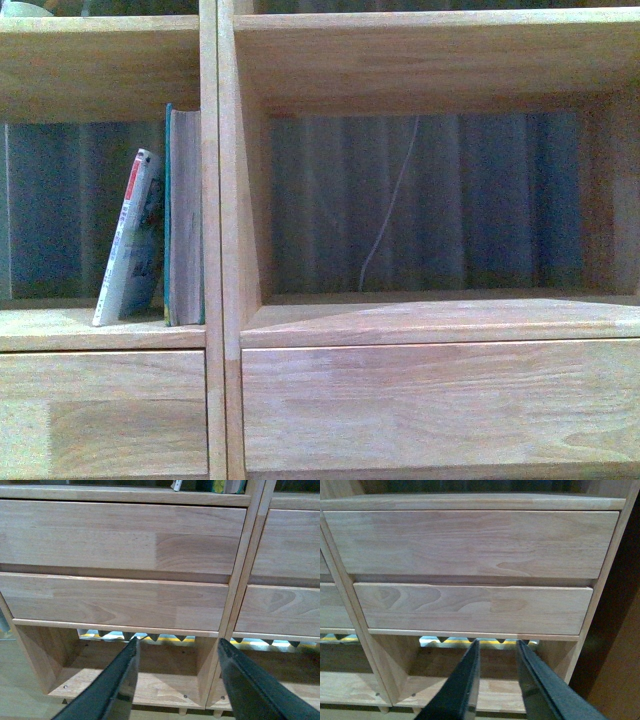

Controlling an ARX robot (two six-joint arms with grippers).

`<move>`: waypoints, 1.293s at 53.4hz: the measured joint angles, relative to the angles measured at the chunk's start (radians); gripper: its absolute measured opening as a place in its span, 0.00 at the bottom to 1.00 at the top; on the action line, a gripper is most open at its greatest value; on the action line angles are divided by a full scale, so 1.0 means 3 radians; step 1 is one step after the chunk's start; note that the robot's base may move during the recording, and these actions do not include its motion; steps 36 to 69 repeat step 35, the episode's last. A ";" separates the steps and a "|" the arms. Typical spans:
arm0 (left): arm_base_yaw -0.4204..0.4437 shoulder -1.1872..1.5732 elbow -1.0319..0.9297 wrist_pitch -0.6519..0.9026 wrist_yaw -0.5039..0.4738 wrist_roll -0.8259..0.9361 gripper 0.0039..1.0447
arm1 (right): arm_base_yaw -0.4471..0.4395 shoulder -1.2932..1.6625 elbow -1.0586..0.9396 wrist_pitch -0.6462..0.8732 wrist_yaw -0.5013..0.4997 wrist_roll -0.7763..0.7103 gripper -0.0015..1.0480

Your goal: Organize books on shelf

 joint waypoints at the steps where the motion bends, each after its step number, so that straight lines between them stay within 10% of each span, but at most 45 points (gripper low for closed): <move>1: 0.0000 0.0000 0.0000 0.0000 0.0000 0.0000 0.57 | 0.0000 0.0000 0.0000 0.0000 0.0000 0.0000 0.51; 16: 0.0000 0.0000 0.0000 0.0000 0.0000 0.0008 0.94 | 0.0000 0.0000 0.0000 0.0000 0.0000 0.0001 0.95; 69: 0.0000 0.0000 0.0000 -0.0001 0.0000 0.0008 0.94 | 0.0000 0.0000 0.0000 0.0000 0.0000 0.0000 0.93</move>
